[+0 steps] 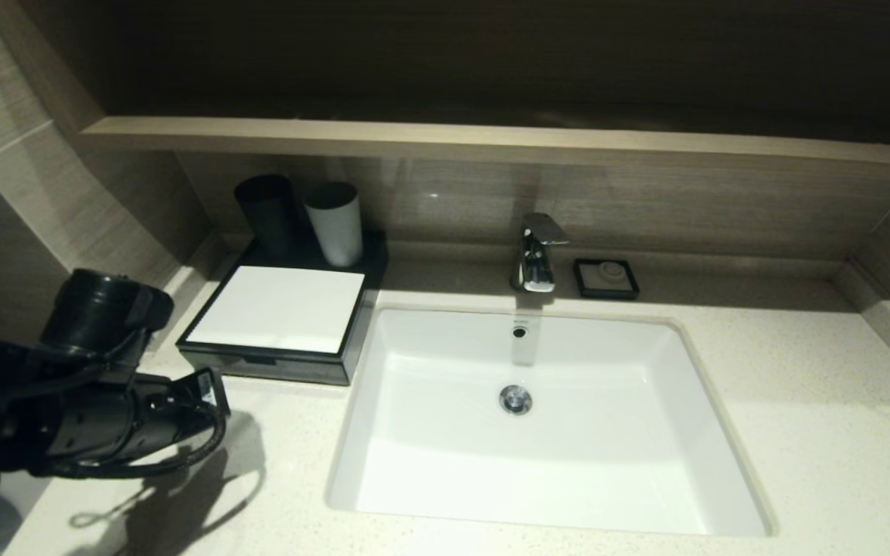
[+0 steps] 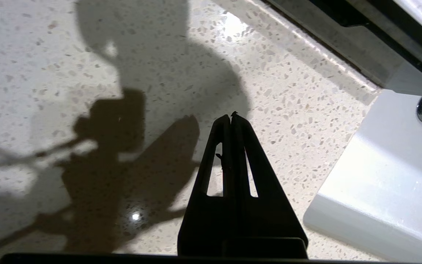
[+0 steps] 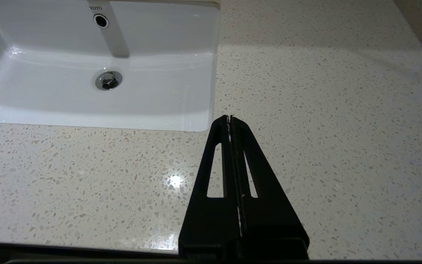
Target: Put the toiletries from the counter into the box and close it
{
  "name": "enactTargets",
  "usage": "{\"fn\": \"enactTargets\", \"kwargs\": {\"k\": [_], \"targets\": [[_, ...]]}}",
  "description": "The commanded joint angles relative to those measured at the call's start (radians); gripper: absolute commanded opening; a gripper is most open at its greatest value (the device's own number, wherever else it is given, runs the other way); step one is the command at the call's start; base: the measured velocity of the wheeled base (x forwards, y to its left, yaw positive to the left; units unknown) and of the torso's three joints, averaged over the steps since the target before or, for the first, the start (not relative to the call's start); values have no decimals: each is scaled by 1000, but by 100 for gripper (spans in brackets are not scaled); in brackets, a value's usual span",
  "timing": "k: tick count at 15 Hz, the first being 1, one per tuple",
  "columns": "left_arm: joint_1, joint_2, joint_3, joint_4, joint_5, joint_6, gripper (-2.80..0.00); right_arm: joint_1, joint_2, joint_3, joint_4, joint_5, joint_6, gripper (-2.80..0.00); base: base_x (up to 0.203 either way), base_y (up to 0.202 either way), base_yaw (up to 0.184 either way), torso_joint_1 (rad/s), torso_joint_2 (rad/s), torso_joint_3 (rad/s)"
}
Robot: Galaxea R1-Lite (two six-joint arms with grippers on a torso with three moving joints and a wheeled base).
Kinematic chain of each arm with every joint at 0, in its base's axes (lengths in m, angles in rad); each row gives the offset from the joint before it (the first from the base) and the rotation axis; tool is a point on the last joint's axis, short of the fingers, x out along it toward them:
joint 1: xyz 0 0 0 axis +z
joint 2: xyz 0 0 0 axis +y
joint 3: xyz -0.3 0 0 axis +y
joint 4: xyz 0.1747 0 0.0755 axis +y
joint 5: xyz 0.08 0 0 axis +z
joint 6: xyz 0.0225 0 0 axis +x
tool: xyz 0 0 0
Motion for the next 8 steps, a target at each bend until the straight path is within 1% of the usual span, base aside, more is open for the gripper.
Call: {"fn": "enactTargets", "kwargs": {"k": [1,5,6,8], "targets": [[46,-66,33,-2,2,36,-280,0,1,0,0,0,0,-280,0,0,0,0,0,0],[160,-148,87,-13,-2,154,-280,0,1,0,0,0,0,-280,0,0,0,0,0,0],[173,-173,105,-16,-4,182,-280,0,1,0,0,0,0,-280,0,0,0,0,0,0],[176,-217,150,-61,-5,229,-280,0,1,0,0,0,0,-280,0,0,0,0,0,0]]}}
